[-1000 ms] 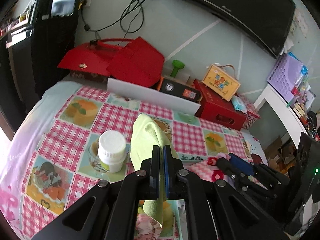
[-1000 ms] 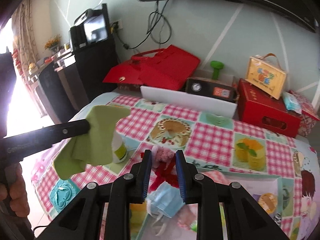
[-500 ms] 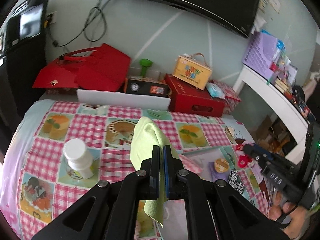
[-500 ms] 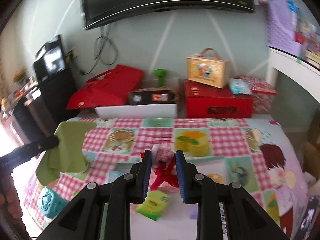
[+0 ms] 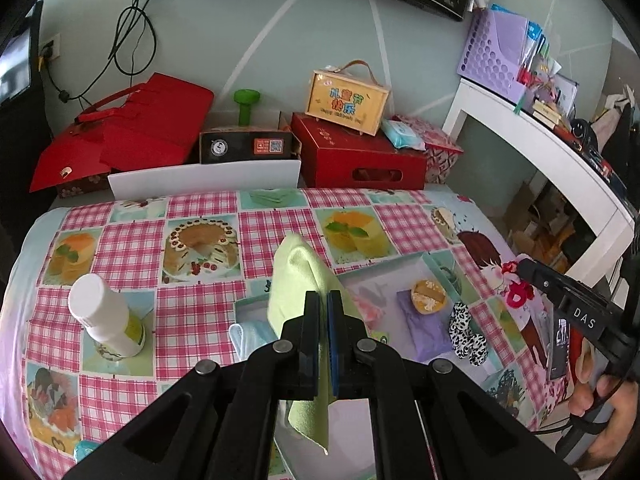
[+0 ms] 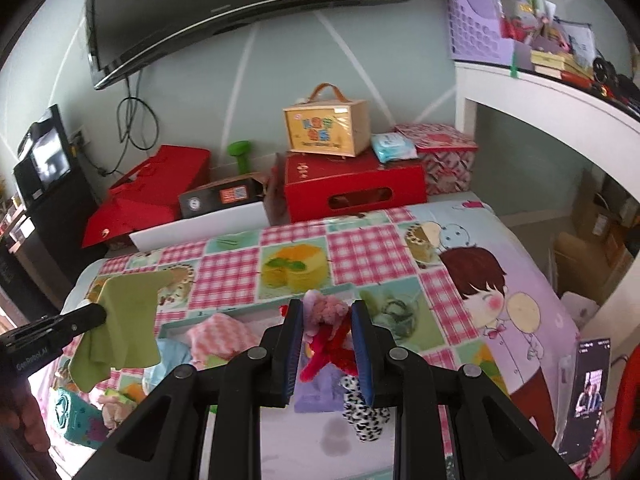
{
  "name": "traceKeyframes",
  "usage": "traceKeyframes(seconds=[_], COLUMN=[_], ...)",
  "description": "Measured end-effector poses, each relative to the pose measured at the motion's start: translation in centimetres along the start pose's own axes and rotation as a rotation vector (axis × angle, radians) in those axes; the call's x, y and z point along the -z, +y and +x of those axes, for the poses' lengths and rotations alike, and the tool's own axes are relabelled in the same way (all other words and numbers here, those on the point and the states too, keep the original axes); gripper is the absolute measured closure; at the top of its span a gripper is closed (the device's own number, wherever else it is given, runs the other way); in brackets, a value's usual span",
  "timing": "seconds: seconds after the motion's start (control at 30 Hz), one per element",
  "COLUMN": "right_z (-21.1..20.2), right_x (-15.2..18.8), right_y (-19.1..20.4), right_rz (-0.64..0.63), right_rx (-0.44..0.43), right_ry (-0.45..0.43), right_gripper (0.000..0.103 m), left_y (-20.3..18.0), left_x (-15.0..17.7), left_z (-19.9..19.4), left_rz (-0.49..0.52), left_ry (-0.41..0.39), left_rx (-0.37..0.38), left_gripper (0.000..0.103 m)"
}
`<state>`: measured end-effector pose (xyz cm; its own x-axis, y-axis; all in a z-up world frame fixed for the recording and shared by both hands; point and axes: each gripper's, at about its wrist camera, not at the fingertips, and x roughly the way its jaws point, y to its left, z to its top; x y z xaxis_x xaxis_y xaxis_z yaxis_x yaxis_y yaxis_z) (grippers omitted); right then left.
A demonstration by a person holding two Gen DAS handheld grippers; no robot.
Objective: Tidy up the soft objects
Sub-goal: 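Carry the flower into the tray and open the right gripper while the left carries the green cloth, then lower the green cloth into the tray and open the left gripper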
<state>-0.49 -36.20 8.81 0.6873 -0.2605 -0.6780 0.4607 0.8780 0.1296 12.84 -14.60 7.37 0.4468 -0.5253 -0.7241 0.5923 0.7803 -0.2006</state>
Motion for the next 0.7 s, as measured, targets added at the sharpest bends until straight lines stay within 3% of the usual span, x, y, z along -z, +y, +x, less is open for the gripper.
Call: traceKeyframes(seconds=[0.13, 0.43, 0.7], right_z=[1.1, 6.2, 9.4], right_x=[0.4, 2.6, 4.6], right_y=[-0.3, -0.2, -0.1], right_rz=[0.002, -0.016, -0.022], right_rx=[0.007, -0.014, -0.039], right_ry=[0.035, 0.185, 0.286], right_gripper=[0.077, 0.077, 0.077], left_y=[0.0, 1.2, 1.6], left_x=[0.2, 2.5, 3.8], left_z=[1.4, 8.1, 10.4], left_rz=[-0.003, -0.075, -0.087], left_ry=[0.019, 0.195, 0.275], left_rx=[0.007, -0.002, -0.025], left_gripper=[0.100, 0.100, 0.100])
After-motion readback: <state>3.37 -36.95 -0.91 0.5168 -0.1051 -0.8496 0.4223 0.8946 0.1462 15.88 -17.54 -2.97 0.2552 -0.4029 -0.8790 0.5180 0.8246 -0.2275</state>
